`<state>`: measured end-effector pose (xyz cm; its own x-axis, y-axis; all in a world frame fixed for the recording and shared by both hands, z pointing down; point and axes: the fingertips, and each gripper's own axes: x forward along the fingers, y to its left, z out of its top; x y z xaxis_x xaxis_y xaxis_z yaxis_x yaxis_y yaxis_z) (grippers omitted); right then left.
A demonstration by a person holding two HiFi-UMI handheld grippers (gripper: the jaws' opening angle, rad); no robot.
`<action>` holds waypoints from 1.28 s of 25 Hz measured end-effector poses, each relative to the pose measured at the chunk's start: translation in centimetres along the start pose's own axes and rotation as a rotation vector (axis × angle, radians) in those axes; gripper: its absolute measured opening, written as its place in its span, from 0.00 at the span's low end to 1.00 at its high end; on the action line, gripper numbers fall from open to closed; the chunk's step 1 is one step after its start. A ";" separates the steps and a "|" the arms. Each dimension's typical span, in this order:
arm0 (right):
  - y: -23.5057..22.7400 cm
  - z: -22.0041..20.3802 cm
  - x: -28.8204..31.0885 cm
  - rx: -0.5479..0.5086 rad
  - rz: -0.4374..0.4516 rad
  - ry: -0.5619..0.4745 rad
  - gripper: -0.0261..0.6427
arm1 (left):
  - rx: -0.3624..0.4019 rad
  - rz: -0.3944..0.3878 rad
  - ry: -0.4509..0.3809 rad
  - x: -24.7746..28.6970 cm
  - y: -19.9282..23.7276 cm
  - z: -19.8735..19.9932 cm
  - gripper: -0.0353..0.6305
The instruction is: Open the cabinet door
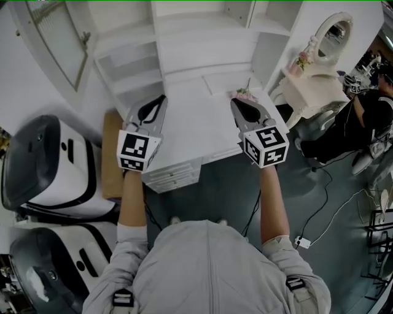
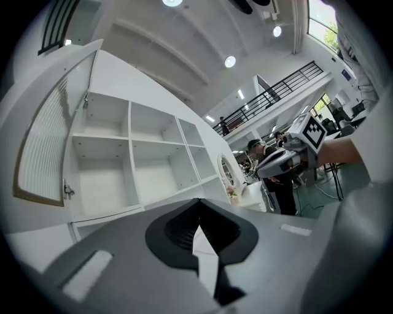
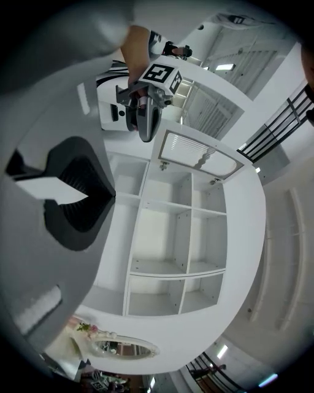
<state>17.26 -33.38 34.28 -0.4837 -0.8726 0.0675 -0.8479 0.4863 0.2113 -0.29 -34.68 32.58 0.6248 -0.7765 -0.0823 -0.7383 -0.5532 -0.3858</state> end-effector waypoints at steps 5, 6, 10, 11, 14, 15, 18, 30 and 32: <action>-1.1 -0.9 -1.6 0.037 -0.036 -0.003 0.04 | -0.022 -0.033 -0.003 0.8 -2.4 -0.5 0.08; -1.0 -1.1 -1.7 0.041 -0.038 -0.001 0.04 | -0.025 -0.042 0.000 0.9 -3.0 -0.7 0.08; -0.6 -2.4 -1.9 0.039 -0.038 0.027 0.04 | -0.029 -0.081 0.010 1.3 -5.0 -1.1 0.08; -0.6 -2.6 -1.9 0.037 -0.039 0.035 0.04 | -0.028 -0.088 0.011 1.4 -5.3 -1.1 0.08; -0.2 -3.0 -1.8 0.014 -0.040 0.057 0.04 | -0.033 -0.097 0.018 1.4 -5.8 -1.3 0.08; -0.1 -3.0 -1.8 0.009 -0.038 0.062 0.04 | -0.036 -0.097 0.020 1.3 -5.8 -1.5 0.08; 0.2 -3.2 -1.7 0.010 -0.038 0.065 0.04 | -0.040 -0.091 0.026 1.1 -5.6 -1.7 0.08; 0.9 -3.5 -1.5 0.025 -0.031 0.070 0.04 | -0.057 -0.082 0.034 0.3 -5.2 -2.2 0.08; 1.0 -3.5 -1.5 0.025 -0.031 0.072 0.04 | -0.060 -0.080 0.034 0.2 -5.1 -2.3 0.08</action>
<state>17.93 -31.74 37.84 -0.4413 -0.8877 0.1317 -0.8677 0.4595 0.1897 3.01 -32.71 36.59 0.6742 -0.7382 -0.0220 -0.7009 -0.6302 -0.3340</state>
